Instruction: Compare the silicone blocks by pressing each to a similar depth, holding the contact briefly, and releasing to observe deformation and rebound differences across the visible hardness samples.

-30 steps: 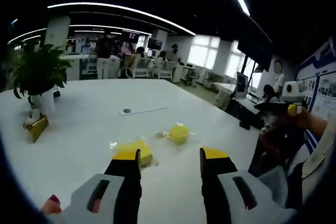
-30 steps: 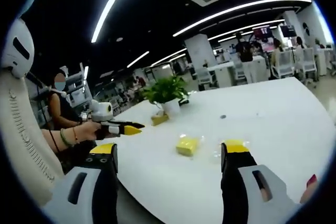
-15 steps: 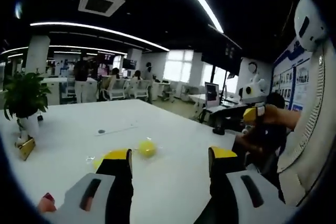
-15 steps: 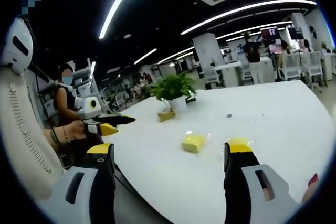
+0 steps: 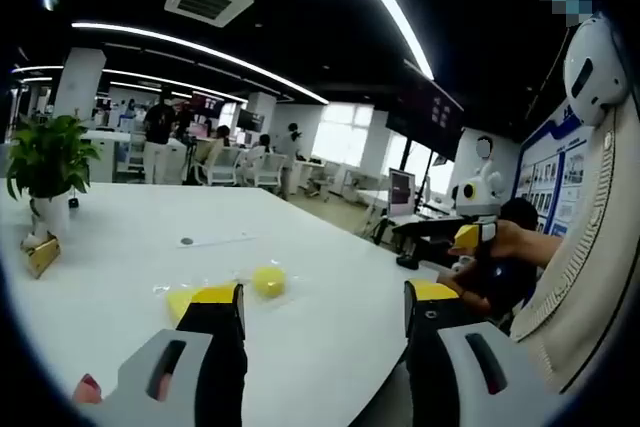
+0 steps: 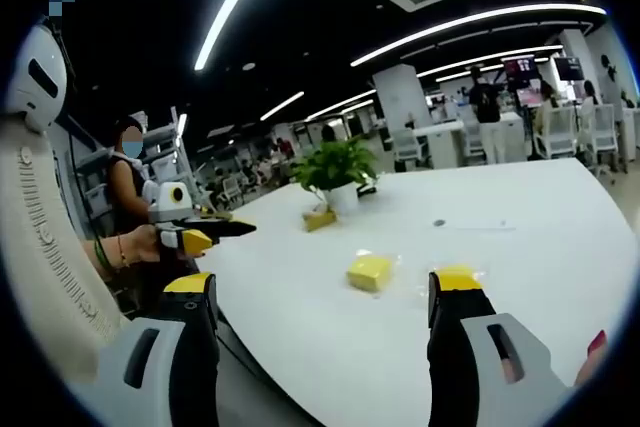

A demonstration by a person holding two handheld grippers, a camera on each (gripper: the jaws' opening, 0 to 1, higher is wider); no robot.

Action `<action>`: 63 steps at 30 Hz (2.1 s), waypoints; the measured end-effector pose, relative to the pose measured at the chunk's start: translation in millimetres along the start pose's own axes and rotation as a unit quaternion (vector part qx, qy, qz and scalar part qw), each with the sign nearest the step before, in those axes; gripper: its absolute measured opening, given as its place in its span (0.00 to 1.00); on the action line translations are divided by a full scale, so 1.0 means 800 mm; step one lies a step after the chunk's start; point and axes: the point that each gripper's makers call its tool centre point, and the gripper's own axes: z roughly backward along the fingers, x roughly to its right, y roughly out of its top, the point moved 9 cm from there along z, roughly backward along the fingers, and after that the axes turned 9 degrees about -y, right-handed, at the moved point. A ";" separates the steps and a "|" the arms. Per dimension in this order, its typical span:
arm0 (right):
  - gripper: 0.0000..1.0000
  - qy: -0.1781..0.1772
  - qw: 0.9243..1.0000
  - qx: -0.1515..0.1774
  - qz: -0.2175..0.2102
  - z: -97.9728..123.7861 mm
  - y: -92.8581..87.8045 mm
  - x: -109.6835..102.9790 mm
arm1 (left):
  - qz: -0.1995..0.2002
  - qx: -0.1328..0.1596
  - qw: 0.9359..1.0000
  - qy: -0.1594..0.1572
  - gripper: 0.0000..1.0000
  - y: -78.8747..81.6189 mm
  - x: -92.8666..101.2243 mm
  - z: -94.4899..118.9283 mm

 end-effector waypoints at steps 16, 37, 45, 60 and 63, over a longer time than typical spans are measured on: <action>0.79 -0.008 1.000 0.004 -0.014 0.004 -0.008 0.027 | 0.013 -0.044 0.999 -0.005 0.70 -0.005 -0.014 -0.043; 0.76 -0.020 0.998 -0.022 -0.055 -0.013 -0.030 0.082 | 0.053 -0.090 0.994 -0.019 0.64 -0.002 -0.063 -0.126; 0.75 -0.016 0.997 -0.031 -0.065 -0.023 -0.036 0.096 | 0.081 -0.099 0.992 -0.012 0.62 -0.004 -0.090 -0.166; 0.75 -0.023 0.995 -0.048 -0.082 -0.027 -0.051 0.122 | 0.116 -0.113 0.987 -0.020 0.62 -0.014 -0.136 -0.238; 0.74 -0.026 0.995 -0.048 -0.087 -0.027 -0.052 0.126 | 0.121 -0.112 0.986 -0.018 0.60 -0.017 -0.147 -0.249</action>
